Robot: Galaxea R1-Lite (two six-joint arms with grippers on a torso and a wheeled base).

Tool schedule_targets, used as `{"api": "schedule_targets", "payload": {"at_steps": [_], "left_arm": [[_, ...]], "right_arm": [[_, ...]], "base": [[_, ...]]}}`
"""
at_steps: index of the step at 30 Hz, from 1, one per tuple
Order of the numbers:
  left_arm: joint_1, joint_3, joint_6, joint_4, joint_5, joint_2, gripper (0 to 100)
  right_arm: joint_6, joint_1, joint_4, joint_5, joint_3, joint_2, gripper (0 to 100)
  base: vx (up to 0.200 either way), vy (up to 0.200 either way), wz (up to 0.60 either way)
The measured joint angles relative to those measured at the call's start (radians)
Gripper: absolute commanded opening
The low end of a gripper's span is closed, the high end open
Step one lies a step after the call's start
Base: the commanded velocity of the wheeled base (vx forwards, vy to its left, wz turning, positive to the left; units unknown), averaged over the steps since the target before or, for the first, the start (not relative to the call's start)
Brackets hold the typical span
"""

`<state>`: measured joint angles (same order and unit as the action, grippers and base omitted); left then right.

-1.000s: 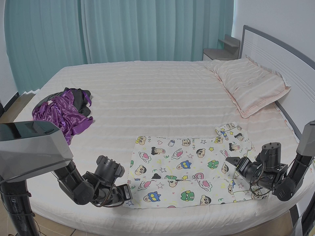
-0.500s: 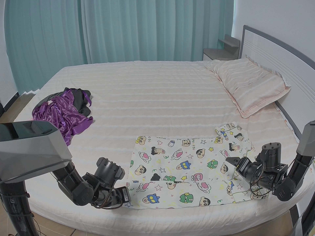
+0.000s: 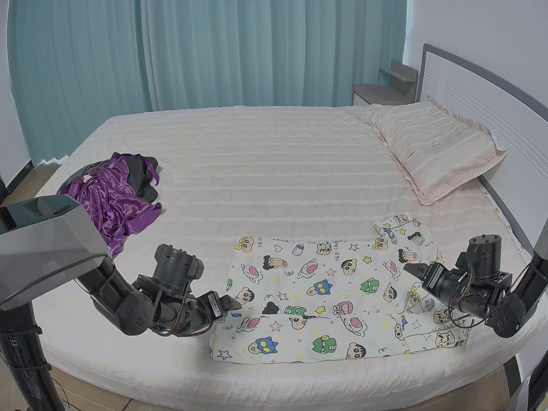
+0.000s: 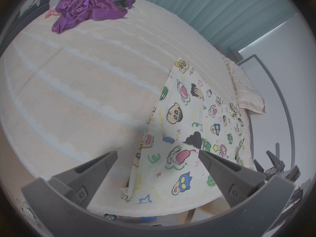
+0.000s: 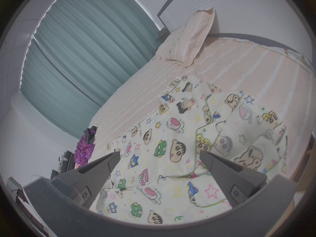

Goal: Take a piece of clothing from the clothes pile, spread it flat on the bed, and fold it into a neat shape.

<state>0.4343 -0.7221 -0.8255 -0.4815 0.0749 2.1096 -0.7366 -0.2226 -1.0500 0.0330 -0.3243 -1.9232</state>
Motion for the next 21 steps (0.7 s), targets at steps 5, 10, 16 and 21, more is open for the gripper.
{"api": "schedule_targets", "payload": {"at_steps": [5, 10, 16, 21], "left_arm": [[-0.004, -0.006, 0.008, 0.01, 0.013, 0.002, 100], [-0.016, -0.011, 0.015, 0.007, 0.026, 0.009, 100], [-0.02, -0.013, 0.053, -0.015, 0.083, 0.024, 100], [-0.018, -0.009, 0.089, -0.088, 0.103, 0.044, 100]], "right_arm": [[0.011, 0.055, 0.015, -0.046, 0.002, 0.026, 100], [0.015, 0.106, 0.019, -0.079, 0.012, 0.04, 100], [0.083, 0.19, 0.019, -0.209, 0.056, 0.045, 100], [0.168, 0.287, 0.018, -0.328, 0.088, 0.041, 100]], "base": [[0.0, 0.0, 0.0], [0.0, 0.0, 0.0], [0.0, 0.0, 0.0], [0.0, 0.0, 0.0]]}}
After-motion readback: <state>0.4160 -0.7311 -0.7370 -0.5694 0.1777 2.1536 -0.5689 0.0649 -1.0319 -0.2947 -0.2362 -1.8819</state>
